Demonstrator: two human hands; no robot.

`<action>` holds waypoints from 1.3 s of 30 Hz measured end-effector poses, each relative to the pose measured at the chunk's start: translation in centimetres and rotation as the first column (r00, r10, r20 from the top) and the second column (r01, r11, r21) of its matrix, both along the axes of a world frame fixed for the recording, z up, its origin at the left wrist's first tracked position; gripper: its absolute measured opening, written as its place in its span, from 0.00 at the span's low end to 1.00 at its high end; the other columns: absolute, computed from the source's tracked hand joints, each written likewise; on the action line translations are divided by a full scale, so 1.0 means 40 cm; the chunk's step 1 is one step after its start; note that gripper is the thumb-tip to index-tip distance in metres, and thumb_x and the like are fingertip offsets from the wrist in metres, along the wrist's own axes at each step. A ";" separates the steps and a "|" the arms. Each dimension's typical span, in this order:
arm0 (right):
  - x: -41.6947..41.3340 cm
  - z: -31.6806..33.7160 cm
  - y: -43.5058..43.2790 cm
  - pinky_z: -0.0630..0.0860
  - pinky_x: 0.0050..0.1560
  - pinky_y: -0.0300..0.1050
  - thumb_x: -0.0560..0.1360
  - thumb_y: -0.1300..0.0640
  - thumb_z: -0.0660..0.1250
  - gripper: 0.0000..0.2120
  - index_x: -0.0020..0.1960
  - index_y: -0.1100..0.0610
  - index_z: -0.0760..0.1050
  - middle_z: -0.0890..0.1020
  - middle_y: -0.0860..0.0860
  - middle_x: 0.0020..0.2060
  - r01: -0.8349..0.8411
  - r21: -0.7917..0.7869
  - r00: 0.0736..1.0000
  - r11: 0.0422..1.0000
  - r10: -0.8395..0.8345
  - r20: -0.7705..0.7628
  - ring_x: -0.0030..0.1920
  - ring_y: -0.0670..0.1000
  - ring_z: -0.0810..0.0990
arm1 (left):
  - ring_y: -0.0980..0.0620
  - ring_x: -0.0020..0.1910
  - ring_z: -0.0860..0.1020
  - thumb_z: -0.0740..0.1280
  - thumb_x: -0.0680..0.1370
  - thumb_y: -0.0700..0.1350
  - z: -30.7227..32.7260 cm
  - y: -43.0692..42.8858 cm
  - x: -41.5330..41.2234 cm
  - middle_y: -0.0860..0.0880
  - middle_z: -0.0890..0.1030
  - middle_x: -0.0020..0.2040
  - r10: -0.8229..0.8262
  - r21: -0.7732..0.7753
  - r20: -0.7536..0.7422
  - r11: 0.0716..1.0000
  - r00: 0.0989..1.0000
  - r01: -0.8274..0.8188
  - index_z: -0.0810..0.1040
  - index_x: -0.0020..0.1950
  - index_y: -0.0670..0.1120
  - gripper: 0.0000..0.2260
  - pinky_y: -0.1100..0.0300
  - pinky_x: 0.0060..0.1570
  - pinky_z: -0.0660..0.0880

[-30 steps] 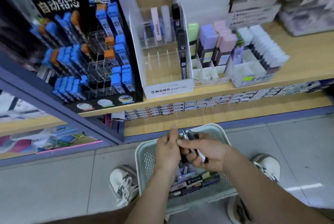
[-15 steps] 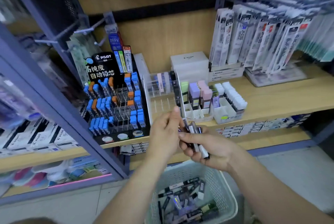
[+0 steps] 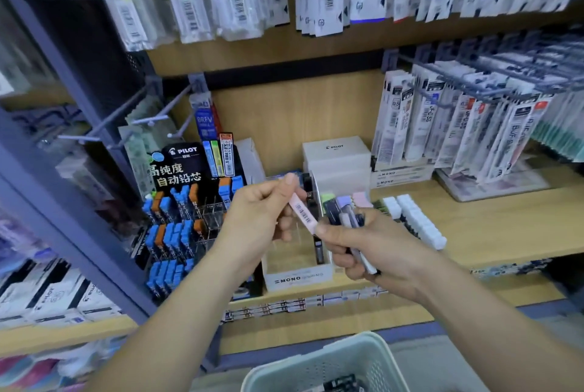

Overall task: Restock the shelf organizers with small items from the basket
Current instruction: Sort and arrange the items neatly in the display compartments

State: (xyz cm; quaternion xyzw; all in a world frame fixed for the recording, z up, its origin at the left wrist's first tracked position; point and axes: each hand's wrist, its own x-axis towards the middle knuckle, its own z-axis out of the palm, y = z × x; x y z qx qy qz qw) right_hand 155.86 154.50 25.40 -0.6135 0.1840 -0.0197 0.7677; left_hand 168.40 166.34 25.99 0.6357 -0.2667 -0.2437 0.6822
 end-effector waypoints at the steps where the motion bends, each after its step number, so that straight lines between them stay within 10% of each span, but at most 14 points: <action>1: 0.010 -0.008 -0.003 0.56 0.27 0.38 0.74 0.59 0.71 0.07 0.38 0.53 0.80 0.68 0.49 0.27 0.017 -0.034 1.000 0.999 -0.017 0.002 0.27 0.47 0.64 | 0.54 0.24 0.68 0.66 0.74 0.53 -0.003 -0.002 0.004 0.49 0.70 0.28 -0.004 0.000 -0.007 1.000 1.000 0.004 0.82 0.41 0.41 0.15 0.63 0.23 0.70; 10: 0.074 -0.037 -0.033 0.62 0.25 0.39 0.76 0.58 0.70 0.06 0.46 0.60 0.76 0.71 0.51 0.29 0.233 -0.052 0.970 0.971 -0.236 -0.053 0.27 0.48 0.67 | 0.51 0.36 0.82 0.70 0.75 0.42 0.026 0.017 0.099 0.48 0.84 0.36 0.078 0.212 0.290 0.967 0.954 -0.144 0.83 0.45 0.44 0.03 0.58 0.42 0.81; 22: 0.072 -0.007 -0.072 0.69 0.26 0.38 0.77 0.64 0.65 0.09 0.56 0.58 0.79 0.86 0.55 0.41 0.267 0.182 0.964 0.946 -0.263 -0.046 0.33 0.50 0.80 | 0.55 0.42 0.80 0.71 0.75 0.46 -0.054 -0.110 0.210 0.51 0.84 0.43 0.023 0.360 0.778 0.803 0.628 -0.475 0.85 0.47 0.46 0.05 0.60 0.48 0.76; 28: 0.064 -0.008 -0.078 0.67 0.25 0.35 0.77 0.57 0.68 0.15 0.62 0.61 0.73 0.87 0.53 0.45 0.292 0.132 0.955 0.947 -0.282 -0.088 0.35 0.49 0.83 | 0.53 0.37 0.71 0.66 0.79 0.46 -0.073 -0.131 0.236 0.51 0.73 0.35 -0.272 0.504 0.826 0.748 0.495 -0.431 0.70 0.37 0.51 0.11 0.54 0.49 0.76; 39: 0.055 -0.011 -0.075 0.67 0.24 0.35 0.76 0.55 0.70 0.12 0.56 0.60 0.78 0.84 0.54 0.37 0.287 0.130 0.957 0.949 -0.276 -0.091 0.28 0.48 0.78 | 0.48 0.40 0.80 0.67 0.78 0.46 -0.085 -0.136 0.227 0.46 0.83 0.41 -0.220 0.482 0.841 0.720 0.495 -0.499 0.81 0.49 0.46 0.05 0.57 0.43 0.76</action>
